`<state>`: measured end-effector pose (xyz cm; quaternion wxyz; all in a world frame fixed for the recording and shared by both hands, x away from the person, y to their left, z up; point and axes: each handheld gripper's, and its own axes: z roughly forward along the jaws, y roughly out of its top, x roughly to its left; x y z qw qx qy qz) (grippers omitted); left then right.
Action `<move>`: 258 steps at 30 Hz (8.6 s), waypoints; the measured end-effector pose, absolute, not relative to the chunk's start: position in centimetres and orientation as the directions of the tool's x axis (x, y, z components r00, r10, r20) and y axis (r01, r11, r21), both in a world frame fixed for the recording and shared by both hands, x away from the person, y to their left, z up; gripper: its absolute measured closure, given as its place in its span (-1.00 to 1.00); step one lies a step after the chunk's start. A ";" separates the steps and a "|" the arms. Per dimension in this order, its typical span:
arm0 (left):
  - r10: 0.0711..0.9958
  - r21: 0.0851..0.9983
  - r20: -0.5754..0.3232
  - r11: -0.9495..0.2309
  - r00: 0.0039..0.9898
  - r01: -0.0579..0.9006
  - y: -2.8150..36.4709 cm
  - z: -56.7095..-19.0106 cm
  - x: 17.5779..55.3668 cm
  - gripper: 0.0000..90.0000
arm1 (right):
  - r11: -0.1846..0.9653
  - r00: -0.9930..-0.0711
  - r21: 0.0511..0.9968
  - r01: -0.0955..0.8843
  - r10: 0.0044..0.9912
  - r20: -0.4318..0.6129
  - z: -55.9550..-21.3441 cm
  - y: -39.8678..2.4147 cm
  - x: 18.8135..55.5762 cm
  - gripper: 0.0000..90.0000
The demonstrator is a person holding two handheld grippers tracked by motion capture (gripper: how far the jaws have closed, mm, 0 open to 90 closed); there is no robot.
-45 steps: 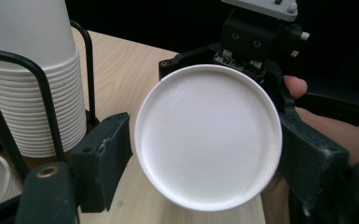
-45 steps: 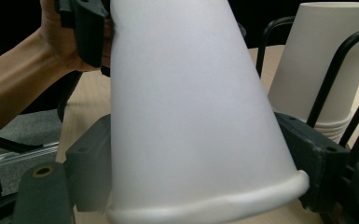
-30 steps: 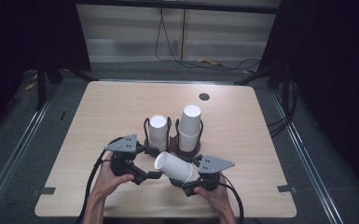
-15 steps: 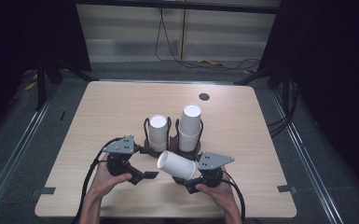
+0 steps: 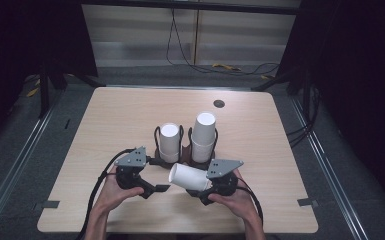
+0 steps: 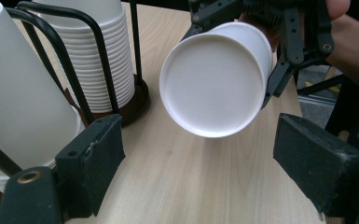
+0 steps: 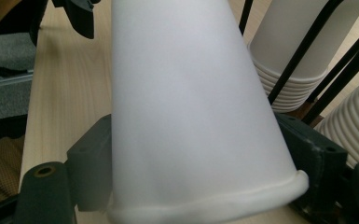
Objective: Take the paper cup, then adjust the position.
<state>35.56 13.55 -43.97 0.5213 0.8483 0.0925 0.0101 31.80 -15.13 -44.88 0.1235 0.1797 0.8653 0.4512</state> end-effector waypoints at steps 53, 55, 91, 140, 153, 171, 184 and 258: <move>0.120 0.750 -0.034 -0.653 0.992 0.104 10.9 -43.9 36.5 -0.62 | 0.855 -0.966 0.504 0.125 0.221 -0.134 -42.2 -10.6 34.9 -0.52; 0.113 0.748 -0.032 -0.657 0.993 0.098 10.8 -43.9 36.5 -0.61 | 0.868 -0.968 0.482 0.121 0.211 -0.137 -42.2 -10.4 34.9 -0.52; 0.050 0.700 -0.019 -0.712 0.999 0.049 9.6 -44.4 36.3 -0.25 | 0.862 -0.976 0.497 0.103 0.184 -0.116 -43.0 -9.7 34.8 -0.59; 0.112 0.852 -0.013 -0.520 0.994 0.070 11.9 -44.3 35.8 -0.27 | 0.547 -0.887 0.789 0.279 0.462 -0.006 -46.1 -16.7 31.8 -0.67; 0.111 0.882 -0.034 -0.465 0.993 0.082 12.0 -45.8 35.1 -0.27 | 0.282 -0.894 0.932 0.229 0.441 0.086 -46.0 -17.8 30.9 -0.70; 0.072 0.879 -0.045 -0.472 0.996 0.074 11.5 -46.4 34.7 -0.27 | 0.255 -0.918 0.935 0.245 0.373 0.139 -46.2 -15.8 32.3 -0.71; 0.051 0.875 -0.048 -0.479 0.998 0.067 11.0 -46.7 34.7 -0.27 | 0.267 -0.929 0.929 0.258 0.334 0.162 -46.2 -15.5 32.5 -0.61; 0.708 0.984 0.077 -0.169 0.702 0.061 13.7 -51.0 31.8 -0.65 | 0.349 -0.584 0.781 0.518 0.811 0.025 -38.7 -27.5 35.2 -0.46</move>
